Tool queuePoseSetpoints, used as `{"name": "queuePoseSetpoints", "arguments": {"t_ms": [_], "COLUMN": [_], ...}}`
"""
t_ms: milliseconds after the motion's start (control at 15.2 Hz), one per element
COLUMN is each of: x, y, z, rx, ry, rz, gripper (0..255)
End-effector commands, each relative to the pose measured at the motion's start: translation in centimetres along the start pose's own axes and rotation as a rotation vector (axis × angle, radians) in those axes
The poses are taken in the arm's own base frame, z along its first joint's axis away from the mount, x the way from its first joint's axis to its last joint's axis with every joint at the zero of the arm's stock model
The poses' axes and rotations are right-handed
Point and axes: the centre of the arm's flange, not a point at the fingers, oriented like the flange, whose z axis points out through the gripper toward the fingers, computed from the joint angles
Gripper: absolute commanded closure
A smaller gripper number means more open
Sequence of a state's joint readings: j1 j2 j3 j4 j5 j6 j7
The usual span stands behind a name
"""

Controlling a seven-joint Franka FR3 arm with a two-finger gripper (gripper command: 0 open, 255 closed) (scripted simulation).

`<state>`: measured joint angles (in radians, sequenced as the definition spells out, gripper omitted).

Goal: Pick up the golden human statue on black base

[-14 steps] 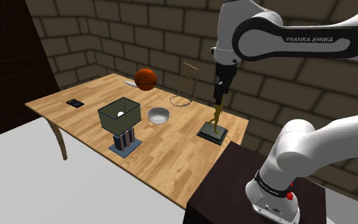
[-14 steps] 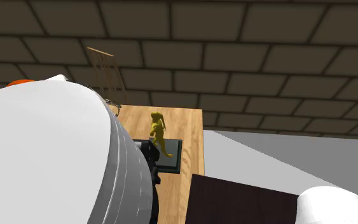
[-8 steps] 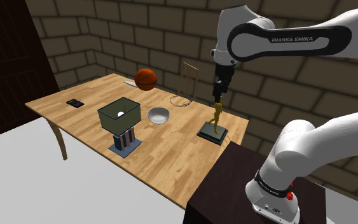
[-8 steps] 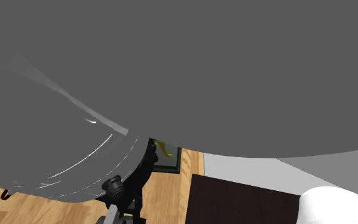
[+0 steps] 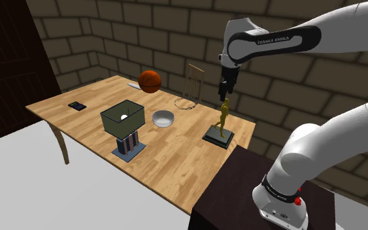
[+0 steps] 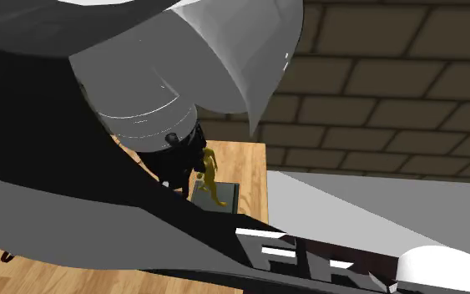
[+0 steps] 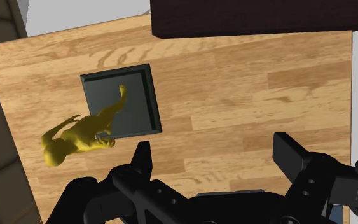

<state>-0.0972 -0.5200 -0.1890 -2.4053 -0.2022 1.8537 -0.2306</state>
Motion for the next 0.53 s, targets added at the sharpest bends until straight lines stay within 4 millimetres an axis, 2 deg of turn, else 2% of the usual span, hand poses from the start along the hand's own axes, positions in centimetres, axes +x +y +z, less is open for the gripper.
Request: {"name": "queuePoseSetpoints", "arguments": {"t_ms": [0, 462], "x": [0.7, 3.5], "y": [2.4, 10.8], "z": [1.0, 5.2], "rx": [0.011, 0.053], "ry": [0.000, -0.001], "rz": [0.013, 0.059], "gripper": [0, 0]}}
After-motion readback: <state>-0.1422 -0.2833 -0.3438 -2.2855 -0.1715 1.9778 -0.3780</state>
